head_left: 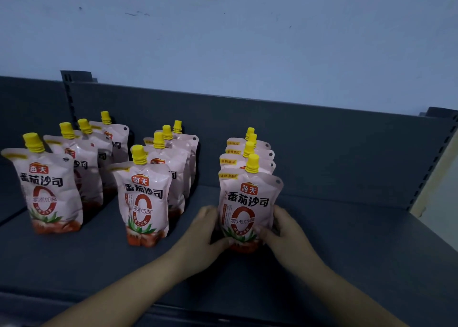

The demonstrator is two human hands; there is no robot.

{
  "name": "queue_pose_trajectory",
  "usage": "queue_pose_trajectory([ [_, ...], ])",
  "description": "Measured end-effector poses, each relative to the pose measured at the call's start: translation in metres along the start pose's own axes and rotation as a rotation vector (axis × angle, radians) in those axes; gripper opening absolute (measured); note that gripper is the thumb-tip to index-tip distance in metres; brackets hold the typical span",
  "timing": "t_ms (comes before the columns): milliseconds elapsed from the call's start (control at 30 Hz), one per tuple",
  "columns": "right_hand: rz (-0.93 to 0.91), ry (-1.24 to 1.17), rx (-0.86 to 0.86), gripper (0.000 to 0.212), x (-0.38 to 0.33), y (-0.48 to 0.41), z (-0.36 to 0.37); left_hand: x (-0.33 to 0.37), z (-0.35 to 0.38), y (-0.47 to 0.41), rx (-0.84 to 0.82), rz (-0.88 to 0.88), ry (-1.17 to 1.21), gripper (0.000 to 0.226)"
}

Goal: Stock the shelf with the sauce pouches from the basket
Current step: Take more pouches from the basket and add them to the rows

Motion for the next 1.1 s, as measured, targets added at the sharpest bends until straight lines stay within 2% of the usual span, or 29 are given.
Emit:
queue_pose_trajectory([
  [67,0.048,-0.115,0.006,0.025,-0.001,0.003,0.002,0.001,0.000,0.000,-0.038,-0.014,0.065,0.061],
  [133,0.071,-0.153,0.007,0.025,-0.001,0.004,0.002,0.003,0.000,0.001,-0.084,-0.036,0.155,0.054],
  [267,0.116,-0.231,-0.002,0.027,-0.001,0.006,0.002,-0.001,-0.001,0.002,-0.070,-0.080,0.144,0.049],
  [367,0.149,-0.301,-0.012,0.027,-0.001,0.006,-0.001,-0.002,0.003,0.003,-0.056,-0.101,0.178,0.066],
  [567,0.196,-0.291,-0.033,0.027,0.003,0.009,-0.007,0.001,0.002,0.012,-0.011,-0.187,0.151,0.071],
  [633,0.172,-0.295,0.068,0.030,0.001,0.013,-0.007,-0.001,-0.001,0.022,0.006,-0.215,0.142,0.064],
  [700,0.102,-0.288,0.246,0.030,-0.008,0.021,-0.007,-0.004,-0.006,0.039,0.022,-0.204,0.071,0.061],
  [800,-0.117,-0.246,0.429,0.029,-0.039,0.038,0.005,-0.008,-0.026,0.077,0.029,-0.135,0.051,0.055],
  [900,-0.326,-0.238,0.297,0.030,-0.079,0.050,0.047,-0.018,-0.063,0.129,0.106,-0.068,0.114,0.035],
  [1000,-0.426,-0.213,-0.050,0.015,-0.120,0.058,0.120,-0.046,-0.114,0.188,0.234,-0.072,0.094,0.027],
  [1100,-0.462,-0.139,-0.335,0.016,-0.151,0.075,0.213,-0.089,-0.173,0.263,0.345,-0.179,0.047,0.019],
])
Point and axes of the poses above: each hand's wrist, its own y-axis away from the middle knuckle, its own z-axis out of the palm, x = y × z, the point moved 3 cm from there along -y, towards the middle knuckle, and after that the axes turned 12 degrees about -z, right-handed, at the moved point
